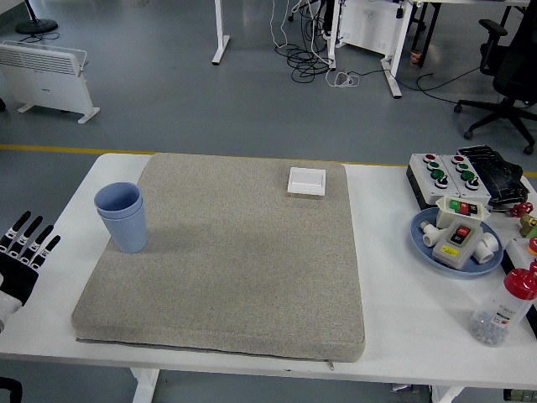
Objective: Push cup pick cup insert cup
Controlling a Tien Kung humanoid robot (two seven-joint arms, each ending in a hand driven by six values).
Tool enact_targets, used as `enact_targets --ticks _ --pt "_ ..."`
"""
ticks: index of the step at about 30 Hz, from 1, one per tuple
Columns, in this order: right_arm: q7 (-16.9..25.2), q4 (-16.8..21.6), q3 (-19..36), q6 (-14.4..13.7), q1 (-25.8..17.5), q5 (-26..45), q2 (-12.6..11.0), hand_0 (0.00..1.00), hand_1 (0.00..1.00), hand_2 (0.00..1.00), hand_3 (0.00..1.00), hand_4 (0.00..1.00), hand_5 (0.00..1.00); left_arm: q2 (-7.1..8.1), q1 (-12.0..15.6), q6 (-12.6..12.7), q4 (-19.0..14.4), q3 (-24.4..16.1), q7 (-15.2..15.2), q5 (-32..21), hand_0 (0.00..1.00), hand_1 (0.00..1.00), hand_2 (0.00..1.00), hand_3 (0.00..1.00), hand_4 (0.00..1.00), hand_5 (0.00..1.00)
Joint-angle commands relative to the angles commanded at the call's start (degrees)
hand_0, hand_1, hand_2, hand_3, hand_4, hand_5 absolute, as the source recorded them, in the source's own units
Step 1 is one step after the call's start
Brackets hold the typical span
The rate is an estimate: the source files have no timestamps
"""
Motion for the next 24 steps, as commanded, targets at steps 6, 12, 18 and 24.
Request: enact_targets --ticks 6,12,18,24 --pt "-0.14 0.0 0.1 -0.04 -0.18 -0.24 0.04 0.749 0.696 0.68 0.583 0.193 0.532 -0.03 0.18 0.06 0.2 0.11 -0.05 0.04 0.785 0.78 0.824 0.747 0.624 0.998" --pt "-0.26 0.0 0.21 -0.06 -0.43 -0.57 0.08 0.749 0.696 0.68 0.583 0.192 0.532 -0.08 0.31 0.17 0.23 -0.11 0.05 0.0 0.785 0.779 0.824 0.748 0.625 0.998" --pt "-0.32 0.0 0.33 -0.09 -0.59 -0.84 0.13 0.748 0.696 0.68 0.583 0.192 0.533 -0.11 0.26 0.28 0.31 0.09 0.06 0.06 0.785 0.779 0.823 0.749 0.626 0.998" --pt "-0.32 0.0 0.44 -0.08 -0.77 -1.16 0.16 0.748 0.697 0.68 0.583 0.191 0.533 -0.19 0.48 0.36 0.38 0.18 0.08 0.09 0.785 0.78 0.823 0.749 0.626 0.998"
